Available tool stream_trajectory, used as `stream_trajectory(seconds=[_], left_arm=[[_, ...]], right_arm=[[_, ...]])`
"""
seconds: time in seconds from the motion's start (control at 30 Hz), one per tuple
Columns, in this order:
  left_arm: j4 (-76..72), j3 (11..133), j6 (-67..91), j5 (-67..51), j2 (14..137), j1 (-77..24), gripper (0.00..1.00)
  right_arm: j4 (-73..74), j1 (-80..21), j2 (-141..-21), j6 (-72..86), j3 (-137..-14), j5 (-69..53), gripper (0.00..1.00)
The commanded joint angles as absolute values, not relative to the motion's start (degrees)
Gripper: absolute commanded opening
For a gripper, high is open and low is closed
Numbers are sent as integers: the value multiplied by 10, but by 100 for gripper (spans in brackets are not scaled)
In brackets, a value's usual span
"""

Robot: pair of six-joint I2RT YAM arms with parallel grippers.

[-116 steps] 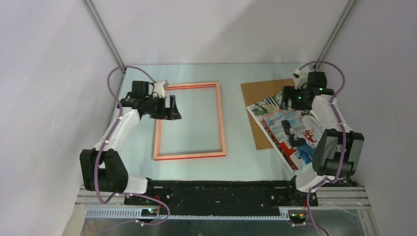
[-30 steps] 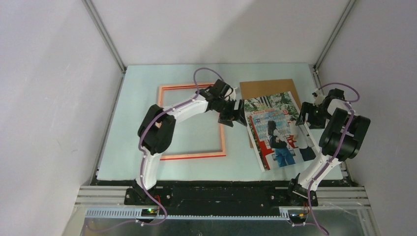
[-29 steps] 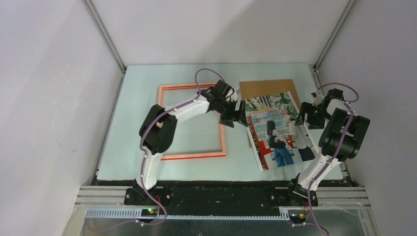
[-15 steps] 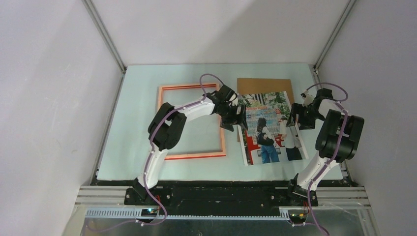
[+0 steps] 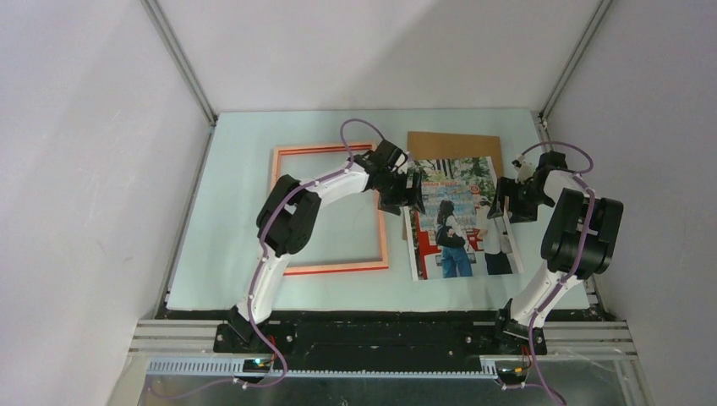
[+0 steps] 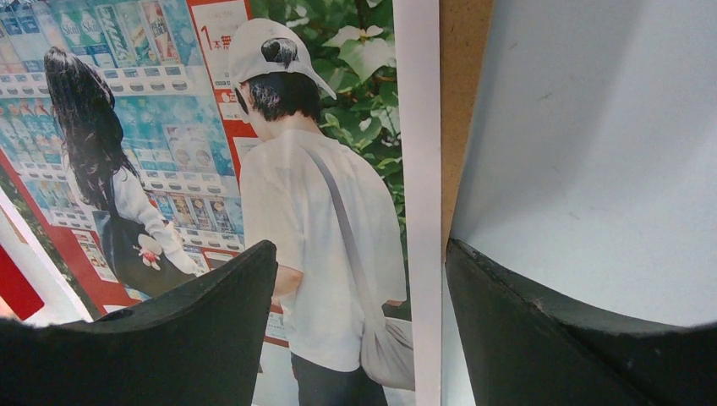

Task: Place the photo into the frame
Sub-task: Pick up the photo at the center of the board.

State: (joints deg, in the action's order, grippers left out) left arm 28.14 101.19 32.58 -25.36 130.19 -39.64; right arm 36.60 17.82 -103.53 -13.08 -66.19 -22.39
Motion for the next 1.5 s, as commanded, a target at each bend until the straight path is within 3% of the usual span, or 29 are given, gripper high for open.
stream_trajectory(seconds=[0.0,0.6,1.47], left_arm=[[268,1037,309,-198,1315,-375,90],[220,1133,352,-262,1404,-359,91],[96,996,380,-401,1286,-346,89]], right_arm=[[372,166,-1035,-122,-650,-236,77],[362,155,-1036,-123,-656,-235,77],[357,149,-1057,-120,-656,-232,77]])
